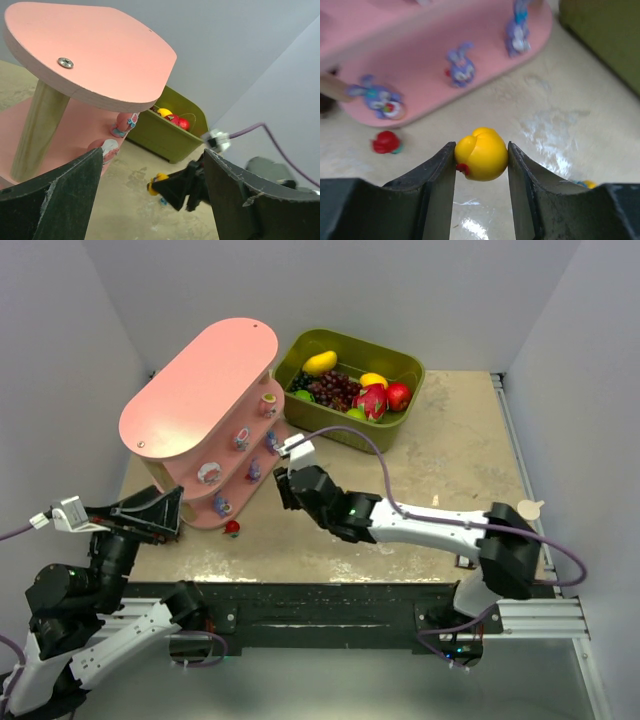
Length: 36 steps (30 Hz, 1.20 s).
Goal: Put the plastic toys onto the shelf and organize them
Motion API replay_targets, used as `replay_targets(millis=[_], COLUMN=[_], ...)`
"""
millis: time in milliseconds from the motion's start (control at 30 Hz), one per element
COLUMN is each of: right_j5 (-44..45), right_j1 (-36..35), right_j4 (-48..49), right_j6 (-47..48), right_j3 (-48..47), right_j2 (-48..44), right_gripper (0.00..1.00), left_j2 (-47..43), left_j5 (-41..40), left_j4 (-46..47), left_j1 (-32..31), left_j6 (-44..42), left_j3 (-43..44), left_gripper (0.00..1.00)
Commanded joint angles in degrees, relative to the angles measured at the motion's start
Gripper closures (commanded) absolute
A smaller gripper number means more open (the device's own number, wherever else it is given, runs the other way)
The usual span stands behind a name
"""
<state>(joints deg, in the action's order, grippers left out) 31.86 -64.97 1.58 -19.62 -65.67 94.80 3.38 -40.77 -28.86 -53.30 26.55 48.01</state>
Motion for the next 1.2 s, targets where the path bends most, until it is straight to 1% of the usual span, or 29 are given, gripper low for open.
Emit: replay_targets(millis=[0, 33, 67, 100, 167, 233, 267, 300, 367, 433, 500, 633, 767, 800, 833, 867, 900, 933, 1000, 1067, 1100, 1167], right_j5=[-8.5, -12.4, -14.6, -17.2, -24.5, -28.8, -33.0, -34.9, -39.7, -42.1, -44.5, -50.2, -56.2, -58.0, -61.4, -63.4, -64.7, -66.4, -67.4, -68.7, -69.5, -70.8], right_j1=[-0.2, -0.2, -0.2, -0.2, -0.2, -0.2, -0.2, -0.2, -0.2, -0.2, -0.1, 1.0, 2.9, 3.5, 4.1, 5.3, 5.8, 6.7, 7.3, 8.4, 8.8, 10.0], right_j4=[3.2, 2.3, 1.8, 1.5, 0.4, -0.5, -1.1, -1.4, -3.4, -5.0, -6.1, -13.4, -18.4, -19.6, -23.2, -25.7, -28.2, -32.1, -35.3, -37.9, -38.4, -38.8], right_j6=[14.9, 16.8, 18.6, 23.0, 26.8, 31.7, 33.1, 36.0, 38.6, 42.5, 45.8, 50.3, 54.9, 56.5, 57.4, 58.6, 61.2, 62.2, 65.0, 66.2, 66.8, 66.6], right_j3=[-3.8, -5.4, -6.2, -7.0, -9.2, -11.3, -12.3, -14.6, -16.8, -20.5, -24.4, -33.1, -40.7, -44.5, -46.9, -49.5, -54.8, -57.2, -63.0, -65.8, -68.1, -69.8], right_j2=[-9.3, -11.8, -13.0, -13.9, -16.7, -18.7, -19.1, -19.3, -19.3, -18.8, -17.2, -12.3, -6.8, -4.4, -3.1, -1.6, 0.0, 2.6, 5.0, 7.8, 8.5, 10.3], right_gripper=[0.90, 0.89, 0.89, 0.88, 0.86, 0.83, 0.82, 0.82, 0.79, 0.78, 0.76, 0.76, 0.76, 0.76, 0.76, 0.76, 0.76, 0.76, 0.76, 0.76, 0.76, 0.76], left_j2=[0.5, 0.8, 1.1, 1.7, 2.3, 3.1, 3.4, 4.1, 4.6, 5.6, 6.5, 8.0, 10.9, 11.3, 11.7, 12.7, 13.1, 13.6, 14.6, 15.1, 15.3, 15.8], left_j5=[-0.9, -1.0, -1.1, -1.8, -2.5, -3.1, -3.3, -3.7, -4.3, -5.4, -6.3, -6.8, -7.1, -7.4, -7.6, -7.8, -8.5, -9.0, -9.8, -9.9, -9.9, -10.0], left_j4=[0.2, -0.4, -0.8, -1.4, -2.6, -3.3, -3.6, -3.8, -4.7, -5.7, -6.3, -7.3, -9.4, -9.6, -10.8, -11.4, -12.0, -13.5, -14.6, -15.1, -15.1, -15.3], left_j1=[0.2, 0.2, 0.2, 0.2, 0.2, 0.2, 0.2, 0.2, 0.2, 0.2, 0.2, 0.2, 0.2, 0.2, 0.2, 0.2, 0.2, 0.2, 0.2, 0.1, 0.2, 0.1], left_j6=[1.1, 1.1, 1.2, 1.6, 1.8, 1.7, 1.4, 1.1, 0.7, 0.5, 0.0, -0.8, -0.3, -0.1, 0.2, 0.7, 1.0, 1.4, 2.0, 1.9, 1.9, 1.8], left_j3=[2.5, 2.8, 3.1, 3.8, 5.2, 5.9, 6.2, 7.2, 8.7, 9.6, 11.0, 12.5, 14.7, 15.0, 15.5, 16.6, 17.3, 17.9, 19.6, 20.3, 20.5, 20.5], left_gripper=[0.14, 0.14, 0.14, 0.14, 0.14, 0.14, 0.14, 0.14, 0.14, 0.14, 0.14, 0.14, 0.14, 0.14, 0.14, 0.14, 0.14, 0.14, 0.14, 0.15, 0.15, 0.15])
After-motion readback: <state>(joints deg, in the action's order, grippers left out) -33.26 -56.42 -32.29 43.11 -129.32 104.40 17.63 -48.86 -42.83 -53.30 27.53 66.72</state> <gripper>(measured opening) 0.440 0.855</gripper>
